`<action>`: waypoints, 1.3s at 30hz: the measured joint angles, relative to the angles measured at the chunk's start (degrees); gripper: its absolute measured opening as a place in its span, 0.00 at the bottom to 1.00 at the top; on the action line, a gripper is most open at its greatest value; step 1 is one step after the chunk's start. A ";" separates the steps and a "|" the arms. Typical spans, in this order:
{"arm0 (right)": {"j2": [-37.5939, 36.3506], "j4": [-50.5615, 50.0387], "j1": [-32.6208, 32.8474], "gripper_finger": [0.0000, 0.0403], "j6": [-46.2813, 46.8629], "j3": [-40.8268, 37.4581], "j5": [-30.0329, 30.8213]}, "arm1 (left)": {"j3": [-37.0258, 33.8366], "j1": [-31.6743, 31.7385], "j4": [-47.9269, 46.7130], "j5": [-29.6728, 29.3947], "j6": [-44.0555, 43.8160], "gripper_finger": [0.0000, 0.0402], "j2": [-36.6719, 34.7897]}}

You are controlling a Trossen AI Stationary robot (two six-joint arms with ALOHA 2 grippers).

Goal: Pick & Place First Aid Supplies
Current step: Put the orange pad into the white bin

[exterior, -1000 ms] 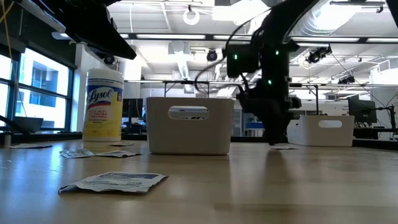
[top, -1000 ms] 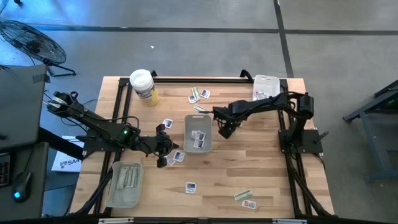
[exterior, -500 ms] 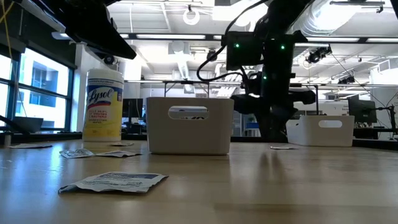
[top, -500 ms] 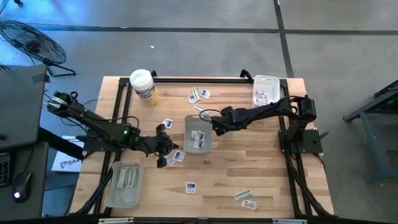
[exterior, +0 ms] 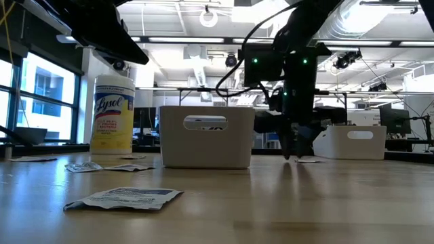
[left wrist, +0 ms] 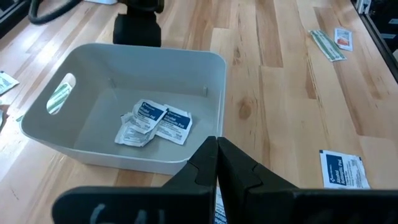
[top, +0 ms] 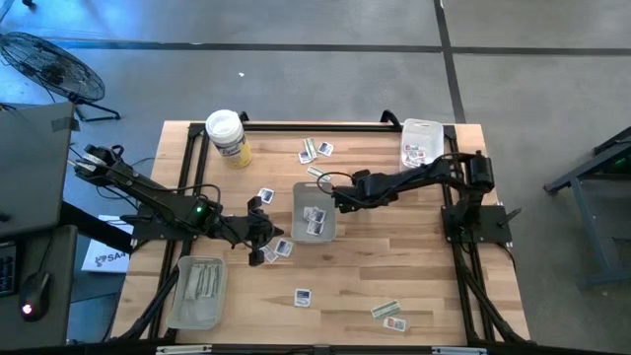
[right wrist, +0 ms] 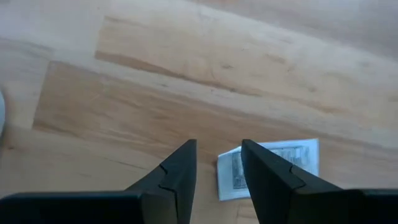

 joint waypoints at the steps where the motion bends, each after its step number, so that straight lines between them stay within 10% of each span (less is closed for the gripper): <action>1: 0.10 0.00 0.00 0.30 0.31 0.01 -0.68 | 0.00 0.01 0.02 0.00 0.02 0.01 0.00; 39: -2.85 -4.02 0.05 0.00 4.27 -0.22 -1.54 | 0.00 -0.01 -0.12 0.50 0.00 0.01 0.00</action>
